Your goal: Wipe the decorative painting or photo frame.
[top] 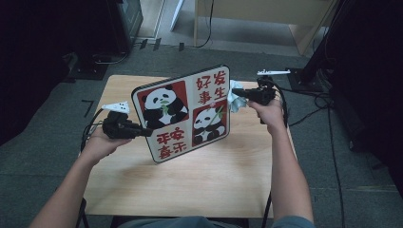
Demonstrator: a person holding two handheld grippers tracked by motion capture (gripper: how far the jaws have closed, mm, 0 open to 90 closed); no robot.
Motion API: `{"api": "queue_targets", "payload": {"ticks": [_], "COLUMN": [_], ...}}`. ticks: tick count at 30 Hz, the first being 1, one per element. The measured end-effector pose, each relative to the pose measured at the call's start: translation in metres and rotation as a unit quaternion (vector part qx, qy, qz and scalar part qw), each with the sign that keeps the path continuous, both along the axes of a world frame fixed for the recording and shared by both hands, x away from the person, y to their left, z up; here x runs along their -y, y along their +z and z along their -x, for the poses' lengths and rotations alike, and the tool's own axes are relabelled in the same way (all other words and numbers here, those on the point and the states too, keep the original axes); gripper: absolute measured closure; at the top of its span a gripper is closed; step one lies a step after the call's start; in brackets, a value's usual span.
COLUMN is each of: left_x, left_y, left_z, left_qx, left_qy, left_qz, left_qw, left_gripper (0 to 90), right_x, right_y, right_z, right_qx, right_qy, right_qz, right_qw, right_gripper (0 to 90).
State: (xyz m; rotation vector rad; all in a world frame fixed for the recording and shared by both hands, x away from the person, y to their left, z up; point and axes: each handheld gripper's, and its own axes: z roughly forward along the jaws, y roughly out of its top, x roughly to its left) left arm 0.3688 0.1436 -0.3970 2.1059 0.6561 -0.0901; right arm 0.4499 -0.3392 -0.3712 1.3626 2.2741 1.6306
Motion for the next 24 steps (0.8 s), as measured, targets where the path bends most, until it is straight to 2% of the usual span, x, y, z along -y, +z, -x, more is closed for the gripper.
{"api": "queue_targets", "payload": {"ticks": [10,24], "left_x": [0.000,0.000], "left_y": [0.000,0.000], "left_z": [0.000,0.000], "left_qx": [0.000,0.000], "left_qy": [0.000,0.001], "left_qz": [0.002,0.003], "left_qw": [1.0000,1.0000], "left_gripper": [79.4,79.4], "right_x": [0.000,0.001], "right_y": [-0.013,-0.031], "right_z": [0.003,0.007], "right_qx": [-0.007,-0.024], "right_qy": [0.002,0.000], "right_qz": [0.016,0.024], "right_qw": [0.9998,0.9994], "right_gripper": [86.1,86.0]}}
